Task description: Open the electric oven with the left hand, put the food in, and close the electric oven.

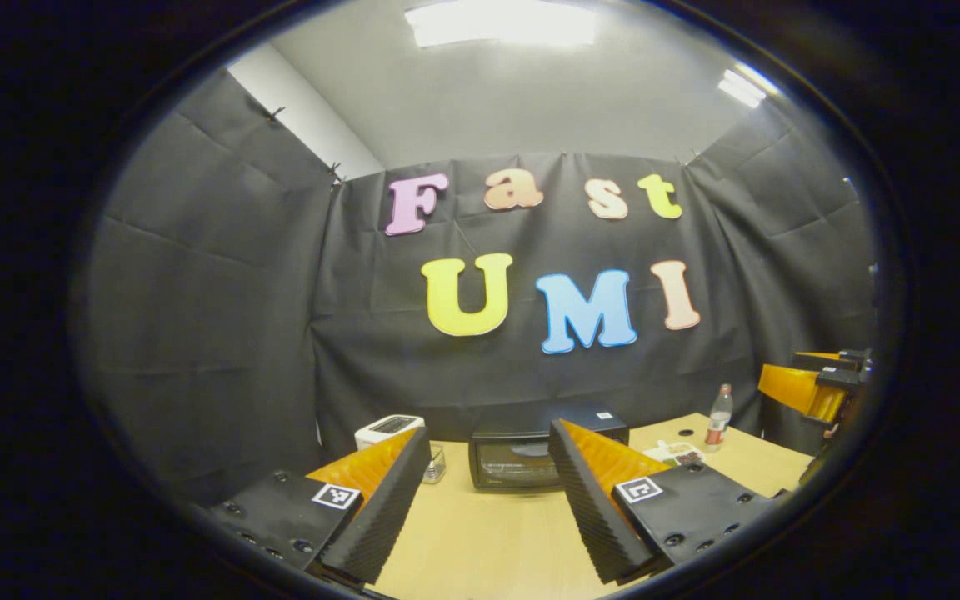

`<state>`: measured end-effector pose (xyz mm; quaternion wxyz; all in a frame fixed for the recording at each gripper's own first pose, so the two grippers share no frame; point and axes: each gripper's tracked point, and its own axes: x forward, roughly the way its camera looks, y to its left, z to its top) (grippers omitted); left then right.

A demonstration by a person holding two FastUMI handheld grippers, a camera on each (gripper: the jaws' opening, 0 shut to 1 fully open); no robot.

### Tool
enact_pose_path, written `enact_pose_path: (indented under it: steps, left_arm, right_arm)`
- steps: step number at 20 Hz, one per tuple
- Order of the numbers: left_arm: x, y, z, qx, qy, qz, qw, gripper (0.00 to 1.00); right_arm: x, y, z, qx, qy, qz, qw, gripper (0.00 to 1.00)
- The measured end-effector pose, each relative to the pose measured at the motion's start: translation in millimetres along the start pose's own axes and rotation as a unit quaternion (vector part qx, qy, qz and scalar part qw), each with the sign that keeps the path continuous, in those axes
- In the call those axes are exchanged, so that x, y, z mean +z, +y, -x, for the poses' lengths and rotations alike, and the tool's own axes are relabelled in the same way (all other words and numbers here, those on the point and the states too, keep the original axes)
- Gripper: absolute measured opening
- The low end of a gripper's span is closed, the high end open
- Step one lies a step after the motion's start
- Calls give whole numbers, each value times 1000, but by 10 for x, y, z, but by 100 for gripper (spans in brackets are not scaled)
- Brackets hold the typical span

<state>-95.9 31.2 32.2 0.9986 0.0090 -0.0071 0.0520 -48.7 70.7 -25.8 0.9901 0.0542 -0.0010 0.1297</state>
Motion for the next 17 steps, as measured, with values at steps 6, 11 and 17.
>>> enact_pose_path:
  steps: [6,11,17]
  left_arm:
    - [46,164,-16,2,-8,14,1000,100]
    - [68,205,-52,6,-12,14,1000,100]
    - [83,277,-88,22,-9,28,999,95]
  right_arm:
    - [39,154,-9,6,4,11,1000,98]
    - [89,203,-60,7,-5,17,1000,98]
    - [86,267,-183,12,-12,17,1000,98]
